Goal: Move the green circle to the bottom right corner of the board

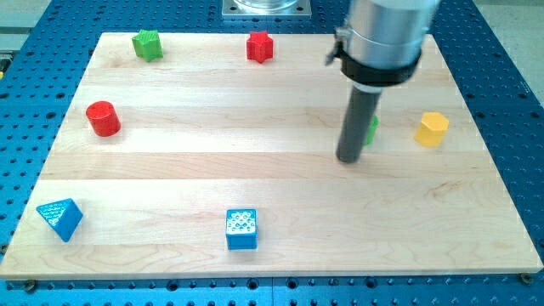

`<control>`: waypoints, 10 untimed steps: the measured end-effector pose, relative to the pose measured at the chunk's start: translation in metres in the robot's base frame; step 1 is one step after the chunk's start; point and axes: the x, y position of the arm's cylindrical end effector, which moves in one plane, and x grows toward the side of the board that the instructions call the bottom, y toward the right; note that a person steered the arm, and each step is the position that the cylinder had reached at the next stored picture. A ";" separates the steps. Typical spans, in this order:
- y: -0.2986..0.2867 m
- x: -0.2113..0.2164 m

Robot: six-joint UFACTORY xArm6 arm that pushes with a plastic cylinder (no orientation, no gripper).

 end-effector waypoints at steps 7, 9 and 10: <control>0.071 0.081; 0.012 0.092; 0.083 0.110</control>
